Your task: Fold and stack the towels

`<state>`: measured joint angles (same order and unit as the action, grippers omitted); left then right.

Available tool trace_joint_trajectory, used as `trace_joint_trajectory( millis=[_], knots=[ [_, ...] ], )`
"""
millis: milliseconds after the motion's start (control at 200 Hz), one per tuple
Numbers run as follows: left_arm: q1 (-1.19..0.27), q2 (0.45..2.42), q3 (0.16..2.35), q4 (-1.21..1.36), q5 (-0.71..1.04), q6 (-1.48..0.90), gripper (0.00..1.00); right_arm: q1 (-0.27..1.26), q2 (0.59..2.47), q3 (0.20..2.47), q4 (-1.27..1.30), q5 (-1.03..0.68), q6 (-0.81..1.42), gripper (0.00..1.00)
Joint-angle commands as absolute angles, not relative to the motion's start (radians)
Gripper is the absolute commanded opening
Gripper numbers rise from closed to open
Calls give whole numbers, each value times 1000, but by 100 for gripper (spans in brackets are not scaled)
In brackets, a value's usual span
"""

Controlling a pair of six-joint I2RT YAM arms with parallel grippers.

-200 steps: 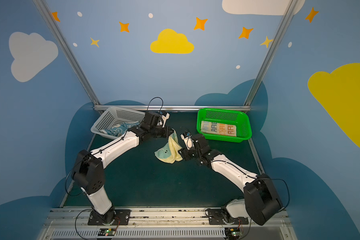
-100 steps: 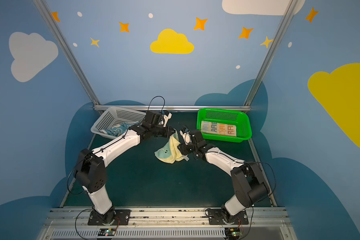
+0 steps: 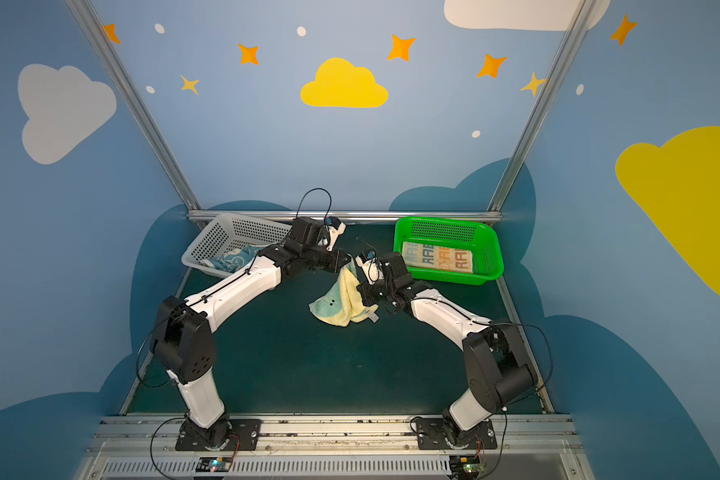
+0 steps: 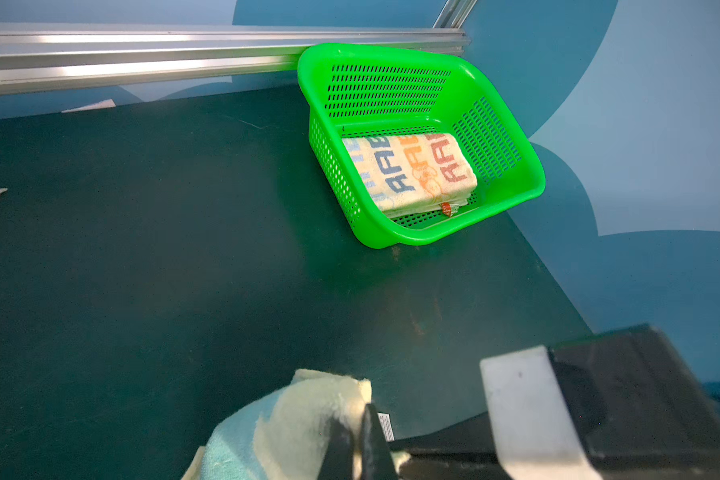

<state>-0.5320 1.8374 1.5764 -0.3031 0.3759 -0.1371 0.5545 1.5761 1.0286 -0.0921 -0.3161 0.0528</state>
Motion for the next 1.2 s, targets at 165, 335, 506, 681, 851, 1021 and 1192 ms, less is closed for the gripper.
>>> trace_joint_trajectory(
  millis=[165, 335, 506, 681, 851, 1021, 1192],
  knots=[
    [-508, 1902, 1700, -296, 391, -46, 34, 572, 1558, 1126, -204, -454, 73, 0],
    [-506, 1933, 1733, -298, 387, -47, 77, 570, 1560, 1221, -243, -409, 169, 0],
    [-506, 1883, 1643, -259, 358, -65, 94, 568, 1561, 1283, -236, -333, 239, 0],
    [-498, 1772, 1496, -205, 288, -69, 94, 564, 1530, 1261, -115, -225, 277, 0],
    [-490, 1649, 1334, -124, 252, -74, 94, 560, 1530, 1274, -97, -116, 318, 0],
    [-505, 1517, 1114, 36, 266, -70, 92, 563, 1557, 1323, -145, -76, 322, 0],
    [-587, 1433, 954, 108, 314, 17, 92, 563, 1565, 1333, -157, -51, 315, 0]
  ],
)
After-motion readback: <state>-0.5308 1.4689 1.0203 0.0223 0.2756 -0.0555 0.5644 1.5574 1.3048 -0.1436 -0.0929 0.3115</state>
